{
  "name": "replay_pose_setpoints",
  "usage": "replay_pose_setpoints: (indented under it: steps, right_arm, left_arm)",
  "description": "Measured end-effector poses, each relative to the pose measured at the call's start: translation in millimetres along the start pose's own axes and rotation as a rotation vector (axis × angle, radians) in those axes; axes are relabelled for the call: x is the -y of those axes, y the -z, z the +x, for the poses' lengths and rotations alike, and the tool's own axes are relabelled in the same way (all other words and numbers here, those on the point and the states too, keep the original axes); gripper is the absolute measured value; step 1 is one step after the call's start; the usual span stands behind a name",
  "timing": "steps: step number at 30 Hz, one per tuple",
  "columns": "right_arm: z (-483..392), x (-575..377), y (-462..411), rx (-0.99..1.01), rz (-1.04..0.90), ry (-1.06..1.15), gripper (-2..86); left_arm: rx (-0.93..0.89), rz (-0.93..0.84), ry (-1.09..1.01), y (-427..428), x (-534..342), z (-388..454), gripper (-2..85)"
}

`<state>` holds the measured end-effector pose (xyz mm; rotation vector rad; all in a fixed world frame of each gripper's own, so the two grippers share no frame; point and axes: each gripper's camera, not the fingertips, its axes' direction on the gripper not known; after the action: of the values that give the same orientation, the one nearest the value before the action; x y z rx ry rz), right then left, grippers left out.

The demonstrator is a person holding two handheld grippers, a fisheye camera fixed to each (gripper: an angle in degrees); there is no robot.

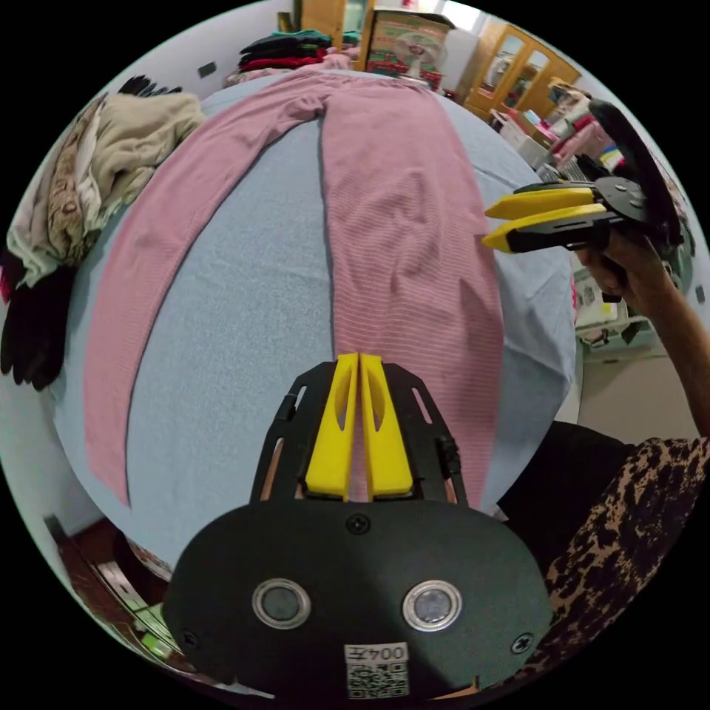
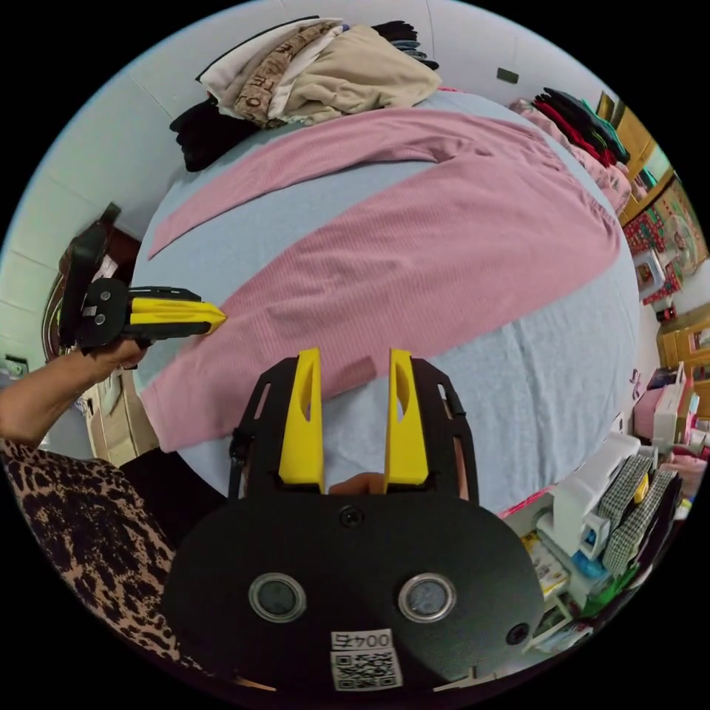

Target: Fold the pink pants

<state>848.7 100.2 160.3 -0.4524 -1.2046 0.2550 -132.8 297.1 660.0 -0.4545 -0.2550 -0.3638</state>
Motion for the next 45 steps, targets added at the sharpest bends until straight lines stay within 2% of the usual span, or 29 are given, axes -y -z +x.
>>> replay_pose_setpoints:
  steps: [3, 8, 13, 19, 27, 31, 35, 43, 45]
  right_arm:
    - [12, 27, 13, -0.009, -0.044, 0.037, 13.0]
    - [14, 75, 13, -0.054, -0.234, 0.104, 12.1]
    - [-1, 110, 29, -0.151, -0.258, 0.151, 10.5]
    - [-7, 158, 51, -0.123, -0.356, 0.163, 8.7]
    - [-20, 210, 80, -0.135, -0.432, 0.180, 8.4]
    - [-26, 230, 96, -0.140, -0.432, 0.168, 8.6]
    - [-35, 248, 113, -0.162, -0.432, 0.162, 9.5]
    - [-38, 276, 147, -0.142, -0.420, 0.109, 10.4]
    - [-41, 285, 153, -0.153, -0.441, 0.107, 10.5]
  left_arm:
    - [-0.041, -0.031, 0.071, 0, 7, -9, 0.2]
    - [-0.072, -0.069, 0.151, 3, 16, -20, 0.2]
    - [-0.030, -0.042, 0.145, 8, 16, -20, 0.3]
    - [-0.050, -0.063, 0.154, 14, 20, -31, 0.7]
    - [-0.172, 0.052, 0.151, 36, 3, -64, 5.4]
    - [-0.057, 0.163, 0.135, 74, 3, -118, 7.8]
    - [0.036, 0.229, 0.232, 100, 11, -208, 8.4]
    - [0.237, 0.175, 0.215, 97, 51, -294, 6.6]
    - [0.229, 0.152, 0.210, 92, 57, -303, 7.3]
